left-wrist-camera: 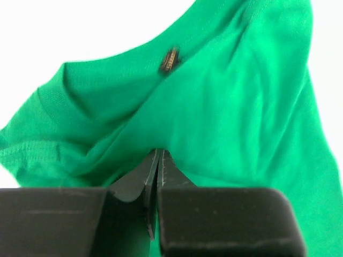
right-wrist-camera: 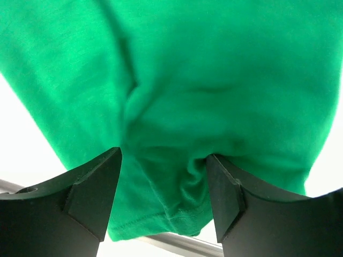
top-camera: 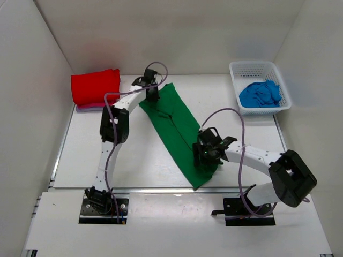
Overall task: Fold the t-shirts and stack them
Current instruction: Rotate the tshirt 80 degrees, then grab the bottom of the folded rectangular tshirt with both arms, then fold the folded rectangular tshirt in 1/3 of the way
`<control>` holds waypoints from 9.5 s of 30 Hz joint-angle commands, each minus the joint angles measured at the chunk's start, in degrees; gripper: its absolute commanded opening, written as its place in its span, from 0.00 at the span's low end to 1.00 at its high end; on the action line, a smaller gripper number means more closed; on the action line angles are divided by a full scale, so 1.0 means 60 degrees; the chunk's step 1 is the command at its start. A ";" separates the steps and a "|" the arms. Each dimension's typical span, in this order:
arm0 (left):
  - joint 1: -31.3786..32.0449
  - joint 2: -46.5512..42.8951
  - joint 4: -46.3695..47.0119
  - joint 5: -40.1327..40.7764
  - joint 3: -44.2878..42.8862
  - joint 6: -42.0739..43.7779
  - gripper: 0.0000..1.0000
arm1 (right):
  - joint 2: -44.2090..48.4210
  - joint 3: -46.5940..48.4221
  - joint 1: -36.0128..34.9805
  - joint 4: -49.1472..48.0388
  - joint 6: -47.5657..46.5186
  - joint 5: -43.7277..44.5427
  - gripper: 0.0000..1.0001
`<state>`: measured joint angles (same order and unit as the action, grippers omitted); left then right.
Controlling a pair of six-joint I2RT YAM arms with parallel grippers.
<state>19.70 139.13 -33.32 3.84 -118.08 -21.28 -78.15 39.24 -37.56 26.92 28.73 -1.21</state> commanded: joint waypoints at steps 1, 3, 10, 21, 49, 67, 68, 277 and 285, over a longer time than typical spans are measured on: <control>0.0085 0.1253 -0.1940 -0.0317 -0.3464 0.0441 0.13 | -0.0758 0.0328 -0.0974 -0.0765 0.0953 -0.0325 0.62; 0.0056 0.2816 -0.3183 -0.0463 -0.6620 0.0368 0.16 | -0.1386 0.0504 -0.1457 -0.1276 0.1056 -0.0369 0.62; -0.0047 0.3137 -0.2754 -0.0887 -0.6534 0.0236 0.16 | -0.2854 0.1939 -0.2980 -0.1689 0.1451 0.0742 0.64; -0.0471 0.2521 -0.4436 -0.0141 -0.7463 0.0411 0.17 | -0.0937 0.1295 -0.3378 -0.1280 0.1993 0.1755 0.79; 0.0464 -1.3957 -0.1568 -0.2689 1.0886 -0.1446 0.15 | 0.3488 -0.1588 0.0737 -0.0560 -0.0774 0.0044 0.75; 0.4448 -1.3568 0.3750 -0.2998 1.6047 -0.5462 0.52 | 0.3240 -0.2629 0.0577 -0.1570 0.0119 -0.1658 0.53; 0.4755 -1.3390 0.3926 -0.2940 1.5990 -0.5564 0.53 | 0.3167 -0.2644 0.0504 -0.1513 0.0220 -0.1673 0.53; 0.0203 -0.6724 0.3575 -0.0858 0.8943 -0.1742 0.00 | -0.6062 0.8459 0.2642 0.0070 -0.4393 -0.2873 0.00; 0.0100 -0.6036 0.3400 -0.0918 0.8738 -0.1756 0.00 | -0.6764 0.8767 0.2526 0.0071 -0.4481 -0.2787 0.01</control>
<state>20.73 102.15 -13.74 -1.61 -64.27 -32.05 -117.38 90.11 -22.00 29.10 2.74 -18.48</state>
